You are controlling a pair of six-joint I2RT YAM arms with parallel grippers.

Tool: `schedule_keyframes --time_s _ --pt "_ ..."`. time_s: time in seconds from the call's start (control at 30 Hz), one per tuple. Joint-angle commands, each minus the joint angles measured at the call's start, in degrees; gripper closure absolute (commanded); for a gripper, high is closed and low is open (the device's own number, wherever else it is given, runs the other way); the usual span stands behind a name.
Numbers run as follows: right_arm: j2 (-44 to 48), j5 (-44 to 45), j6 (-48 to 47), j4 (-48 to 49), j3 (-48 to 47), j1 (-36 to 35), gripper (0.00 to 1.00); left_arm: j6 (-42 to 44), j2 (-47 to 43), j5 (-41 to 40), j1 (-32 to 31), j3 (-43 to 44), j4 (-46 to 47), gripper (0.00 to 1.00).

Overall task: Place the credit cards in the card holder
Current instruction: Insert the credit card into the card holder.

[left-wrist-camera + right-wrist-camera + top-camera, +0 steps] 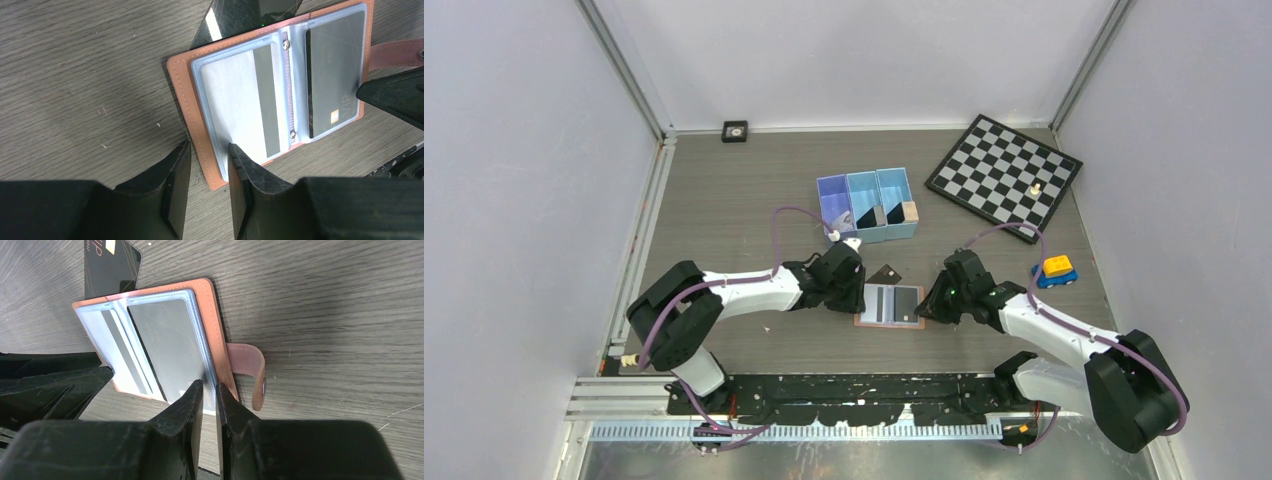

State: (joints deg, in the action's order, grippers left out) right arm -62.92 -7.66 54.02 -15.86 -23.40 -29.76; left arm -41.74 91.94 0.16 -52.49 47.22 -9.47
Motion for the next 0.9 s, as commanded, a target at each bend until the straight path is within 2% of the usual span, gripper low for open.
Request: schedule_keyframes --time_s 0.0,0.87 --pt "1.31 -1.38 0.67 2.42 -0.07 -0.01 0.8 0.15 0.88 -0.42 0.11 -0.73 0.62 0.66" --pt "5.09 -5.44 0.44 5.66 -1.8 -0.84 0.82 0.16 2.06 1.68 0.11 0.24 1.52 0.69"
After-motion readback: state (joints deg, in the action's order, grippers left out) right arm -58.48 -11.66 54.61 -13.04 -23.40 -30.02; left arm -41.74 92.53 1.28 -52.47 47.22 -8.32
